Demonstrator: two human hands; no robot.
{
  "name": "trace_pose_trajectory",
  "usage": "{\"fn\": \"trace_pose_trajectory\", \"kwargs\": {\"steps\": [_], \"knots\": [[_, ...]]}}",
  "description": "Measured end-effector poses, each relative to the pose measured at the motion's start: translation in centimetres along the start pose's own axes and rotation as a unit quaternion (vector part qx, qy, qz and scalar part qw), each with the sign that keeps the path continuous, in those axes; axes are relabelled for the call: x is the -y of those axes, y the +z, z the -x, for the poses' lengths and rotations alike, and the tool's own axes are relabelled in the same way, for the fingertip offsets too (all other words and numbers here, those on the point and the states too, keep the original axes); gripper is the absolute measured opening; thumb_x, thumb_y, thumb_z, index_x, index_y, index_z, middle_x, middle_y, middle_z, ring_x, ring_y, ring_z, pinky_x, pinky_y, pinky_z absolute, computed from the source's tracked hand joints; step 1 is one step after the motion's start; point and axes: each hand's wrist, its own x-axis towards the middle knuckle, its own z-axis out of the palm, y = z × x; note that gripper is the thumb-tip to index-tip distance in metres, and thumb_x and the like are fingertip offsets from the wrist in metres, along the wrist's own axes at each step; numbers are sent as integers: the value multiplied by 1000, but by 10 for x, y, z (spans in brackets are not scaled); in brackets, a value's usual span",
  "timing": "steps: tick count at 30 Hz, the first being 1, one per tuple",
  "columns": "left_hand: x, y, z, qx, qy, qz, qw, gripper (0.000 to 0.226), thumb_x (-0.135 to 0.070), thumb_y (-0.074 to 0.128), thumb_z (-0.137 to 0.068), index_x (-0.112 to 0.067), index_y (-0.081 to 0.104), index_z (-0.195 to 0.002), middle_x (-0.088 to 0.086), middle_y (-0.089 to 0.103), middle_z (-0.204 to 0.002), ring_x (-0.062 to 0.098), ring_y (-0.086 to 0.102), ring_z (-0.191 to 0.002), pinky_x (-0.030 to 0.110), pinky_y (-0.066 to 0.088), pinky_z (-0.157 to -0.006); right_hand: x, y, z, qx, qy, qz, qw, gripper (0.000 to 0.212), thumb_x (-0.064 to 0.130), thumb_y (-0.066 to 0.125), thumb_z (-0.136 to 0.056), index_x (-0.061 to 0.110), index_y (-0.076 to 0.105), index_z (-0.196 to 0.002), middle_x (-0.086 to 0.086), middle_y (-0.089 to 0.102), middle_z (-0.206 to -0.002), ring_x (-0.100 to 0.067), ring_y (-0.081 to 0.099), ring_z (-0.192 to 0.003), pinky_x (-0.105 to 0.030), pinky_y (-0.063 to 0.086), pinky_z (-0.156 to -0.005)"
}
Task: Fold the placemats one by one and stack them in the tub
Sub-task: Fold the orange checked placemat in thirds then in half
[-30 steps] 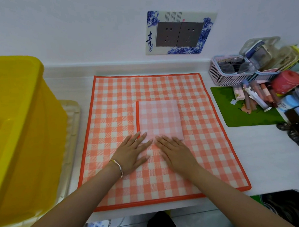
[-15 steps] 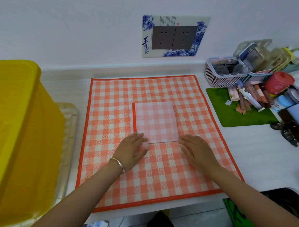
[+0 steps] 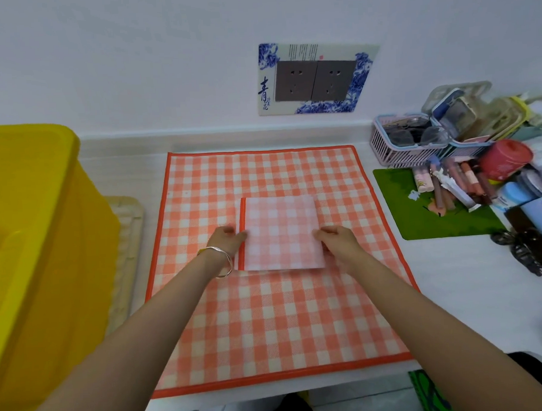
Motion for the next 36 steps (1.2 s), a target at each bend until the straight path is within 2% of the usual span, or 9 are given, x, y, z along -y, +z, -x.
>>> {"fn": "trace_pose_trajectory", "kwargs": {"steps": [4, 7, 9, 14, 18, 22, 27, 32, 36], "knots": [[-3, -2, 13, 67, -29, 80, 994, 43, -27, 55, -93, -6, 47, -130, 13, 59, -124, 26, 61, -95, 33, 51, -74, 2, -5, 12, 62, 22, -62, 996, 39, 29, 64, -88, 8, 57, -121, -5, 64, -116, -23, 62, -105, -42, 48, -97], [0, 1, 18, 93, -12, 116, 989, 38, -32, 57, -91, -10, 51, -121, 8, 62, -115, 26, 63, -98, 32, 56, -71, -2, -13, 24, 104, 17, -125, 987, 40, 27, 66, -86, 9, 54, -119, -6, 64, -116, -23, 63, -104, -42, 52, -91], [-3, 6, 26, 119, 5, 118, 986, 27, -32, 57, -92, -12, 56, -110, 7, 65, -98, 23, 63, -85, 34, 54, -76, -4, -20, 34, 110, 5, -155, 982, 38, 24, 66, -86, 10, 52, -119, -7, 63, -118, -23, 63, -104, -39, 54, -84], [-15, 23, 43, 163, 47, 85, 982, 26, -33, 58, -91, -17, 57, -111, 4, 68, -100, 19, 66, -86, 33, 55, -79, -7, -50, 50, 79, -38, -157, 984, 47, 27, 68, -85, 18, 47, -127, -4, 62, -121, -24, 63, -105, -39, 55, -82], [-31, 48, 56, 191, 61, 92, 975, 26, -31, 58, -91, -17, 59, -113, -3, 68, -83, 11, 66, -70, 26, 55, -63, -4, -84, 58, 62, -67, -176, 980, 35, 22, 63, -89, 19, 53, -122, -2, 65, -118, -22, 63, -105, -38, 52, -86], [-48, 88, 66, 190, 64, 112, 973, 26, -23, 59, -91, -16, 59, -115, -1, 68, -83, 9, 67, -64, 23, 55, -56, -3, -127, 61, 30, -84, -157, 984, 21, 15, 60, -91, 22, 57, -110, 1, 67, -104, -18, 64, -93, -36, 53, -80], [-72, 163, 75, 165, 64, 130, 976, 29, -14, 61, -90, -8, 58, -118, 4, 65, -81, 3, 64, -50, 20, 54, -47, -12, -196, 44, -19, -69, -121, 990, 25, 13, 63, -88, 17, 58, -112, -5, 65, -109, -20, 64, -90, -33, 53, -69], [-86, 232, 75, 170, 45, 128, 976, 22, -15, 63, -88, -11, 60, -110, 1, 64, -80, 8, 63, -56, 22, 55, -49, -28, -262, 14, -52, -32, -71, 996, 32, 14, 64, -87, 13, 56, -118, -7, 62, -111, -22, 61, -90, -33, 52, -68], [-83, 275, 71, 170, 14, 112, 979, 18, -9, 63, -88, -6, 58, -105, 4, 58, -71, 8, 57, -43, 22, 52, -43, -50, -305, -7, -91, -25, 5, 996, 36, 13, 67, -85, 6, 55, -119, -10, 61, -108, -25, 59, -95, -34, 51, -72]]}}
